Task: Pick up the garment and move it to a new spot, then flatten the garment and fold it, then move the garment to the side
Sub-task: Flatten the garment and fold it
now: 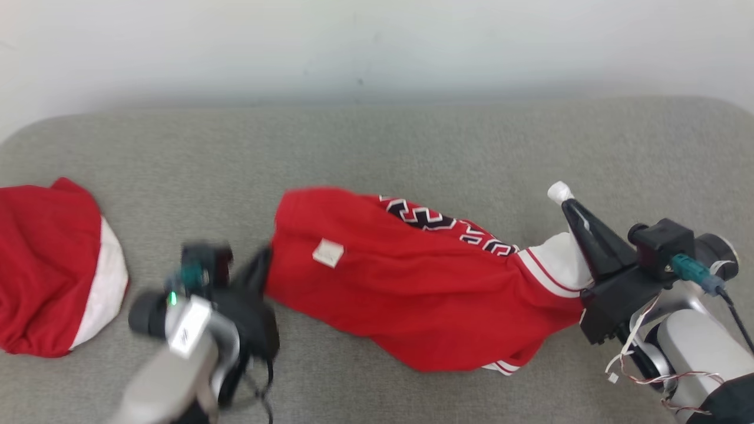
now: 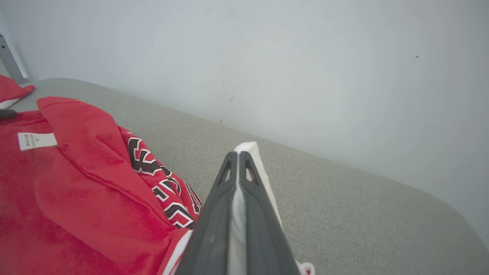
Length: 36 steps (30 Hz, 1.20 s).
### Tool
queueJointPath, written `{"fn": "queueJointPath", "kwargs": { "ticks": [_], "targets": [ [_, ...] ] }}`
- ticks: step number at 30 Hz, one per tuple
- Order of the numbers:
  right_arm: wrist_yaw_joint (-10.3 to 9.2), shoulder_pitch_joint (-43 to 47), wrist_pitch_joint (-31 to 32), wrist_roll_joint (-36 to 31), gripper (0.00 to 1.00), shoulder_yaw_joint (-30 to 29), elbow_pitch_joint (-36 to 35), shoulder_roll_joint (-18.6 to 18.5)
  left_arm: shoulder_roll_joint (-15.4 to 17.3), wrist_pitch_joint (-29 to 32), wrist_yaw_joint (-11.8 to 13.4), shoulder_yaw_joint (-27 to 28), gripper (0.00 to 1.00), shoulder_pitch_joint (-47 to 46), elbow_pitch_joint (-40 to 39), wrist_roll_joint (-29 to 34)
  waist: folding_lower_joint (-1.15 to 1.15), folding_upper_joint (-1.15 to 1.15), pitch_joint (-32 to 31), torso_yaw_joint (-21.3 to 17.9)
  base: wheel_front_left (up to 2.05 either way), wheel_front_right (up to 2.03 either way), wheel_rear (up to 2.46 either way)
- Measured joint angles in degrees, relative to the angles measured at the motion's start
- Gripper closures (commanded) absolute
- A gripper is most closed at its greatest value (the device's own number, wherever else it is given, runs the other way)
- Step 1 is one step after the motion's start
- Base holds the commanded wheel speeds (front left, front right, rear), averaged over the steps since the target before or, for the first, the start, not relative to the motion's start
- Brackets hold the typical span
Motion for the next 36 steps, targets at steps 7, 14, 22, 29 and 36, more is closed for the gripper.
{"fn": "queueJointPath", "kwargs": {
  "ticks": [7, 14, 22, 29, 36],
  "targets": [
    [0.79, 3.91, -0.62, 0.12, 1.0, 1.16, 2.55, 1.42, 2.97, -0.74, 3.35, -1.32, 1.0, 16.68, -3.42, 0.34, -0.02, -0.01, -4.36, 2.13, 0.0, 0.0, 0.0],
    [0.73, 5.76, -1.11, 0.26, 1.0, 1.35, 3.49, 1.57, 3.2, -0.76, 3.87, 0.04, 1.0, 18.13, -10.48, -1.19, -0.01, -0.01, -6.42, 3.08, 0.0, 0.0, 0.0],
    [0.74, 5.65, -1.41, 0.31, 1.0, 1.1, 3.72, 1.67, 3.86, -0.76, 6.0, -0.31, 0.0, 19.35, -14.78, -0.51, 0.0, 0.0, -5.64, 2.88, 0.0, 0.0, 0.0],
    [0.8, 5.37, -1.69, 0.44, 1.0, 1.15, 4.49, 1.87, 6.97, -1.0, 8.0, 0.62, 0.0, 19.34, -19.54, 0.44, 0.0, 0.0, -5.31, 3.46, 0.0, 0.0, 0.0],
    [1.3, 4.42, -2.15, 0.44, 1.0, 1.88, 5.25, 2.61, 8.02, 0.41, 8.14, 1.22, 0.0, 18.9, -21.83, 0.8, 0.0, 0.01, -5.29, 3.2, 0.0, 0.0, 0.0]
  ]
}}
